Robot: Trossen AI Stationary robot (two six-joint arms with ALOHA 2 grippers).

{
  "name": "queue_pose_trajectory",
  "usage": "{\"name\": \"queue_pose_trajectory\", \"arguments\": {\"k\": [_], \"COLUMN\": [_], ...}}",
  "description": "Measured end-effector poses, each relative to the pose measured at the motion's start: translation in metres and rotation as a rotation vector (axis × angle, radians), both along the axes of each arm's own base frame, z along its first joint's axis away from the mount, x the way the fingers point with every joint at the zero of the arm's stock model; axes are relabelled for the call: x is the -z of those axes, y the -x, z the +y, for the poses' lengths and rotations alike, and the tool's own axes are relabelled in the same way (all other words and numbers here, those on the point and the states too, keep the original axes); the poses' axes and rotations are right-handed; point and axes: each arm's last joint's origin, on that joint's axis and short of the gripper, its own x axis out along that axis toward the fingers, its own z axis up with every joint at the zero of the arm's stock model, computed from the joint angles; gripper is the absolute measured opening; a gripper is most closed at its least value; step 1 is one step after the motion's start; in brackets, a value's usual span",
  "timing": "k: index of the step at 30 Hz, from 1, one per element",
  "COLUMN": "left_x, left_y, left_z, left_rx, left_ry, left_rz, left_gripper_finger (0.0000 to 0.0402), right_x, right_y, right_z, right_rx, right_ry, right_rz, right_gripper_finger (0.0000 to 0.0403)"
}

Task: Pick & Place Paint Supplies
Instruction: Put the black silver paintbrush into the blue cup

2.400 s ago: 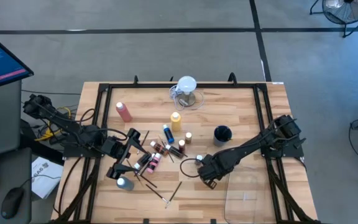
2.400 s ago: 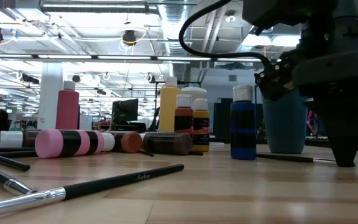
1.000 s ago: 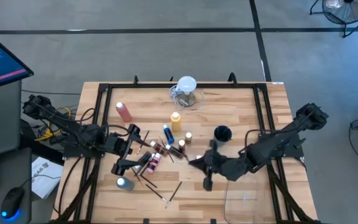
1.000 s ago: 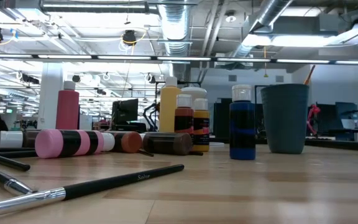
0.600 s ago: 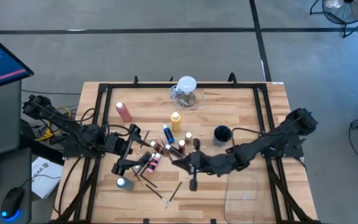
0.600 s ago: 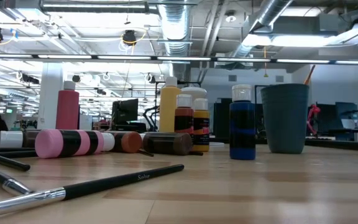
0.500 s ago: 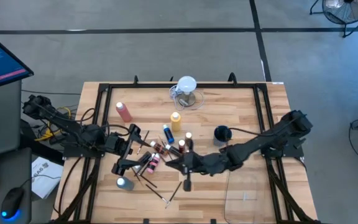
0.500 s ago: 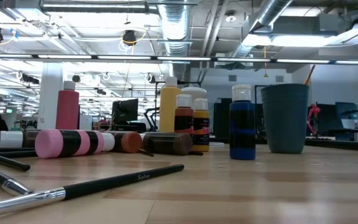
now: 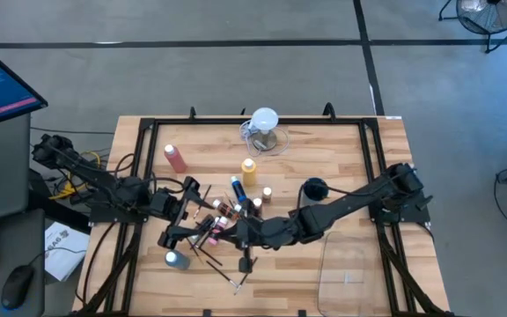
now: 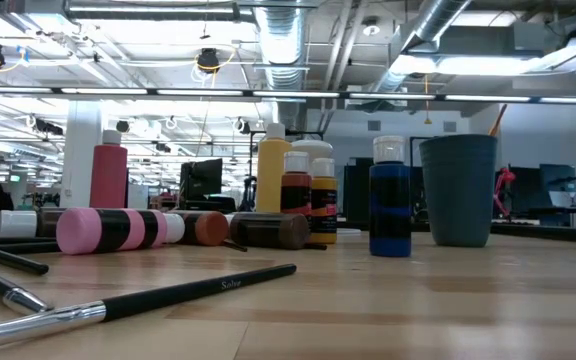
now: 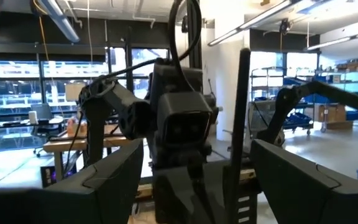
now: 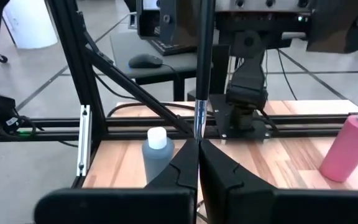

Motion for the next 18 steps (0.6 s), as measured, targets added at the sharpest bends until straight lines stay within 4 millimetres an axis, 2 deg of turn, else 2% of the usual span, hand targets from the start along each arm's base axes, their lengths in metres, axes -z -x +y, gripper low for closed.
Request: {"name": "queue_pose_trajectory", "arguments": {"k": [7,14,18], "left_x": [0.001,0.001,0.001], "left_y": [-0.001,-0.001,-0.001], "left_z": [0.000,0.000,0.000], "left_rx": [-0.001,0.001,0.001], "left_ry": [0.003,0.010,0.011], "left_rz": [0.005,0.006,0.007], "left_gripper_finger": [0.0284,0.0284,0.0270], "right_x": [0.001,0.002,0.002], "right_y": [0.000,-0.004,-0.005], "right_z": [-0.002,-0.013,-0.018], "right_rx": [0.046,0.081,0.099], "right_ry": [0.015,-0.012,-0.013], "right_rz": [0.012,0.019,0.018], "right_gripper_finger": [0.0000,0.0000,0.0000]}}
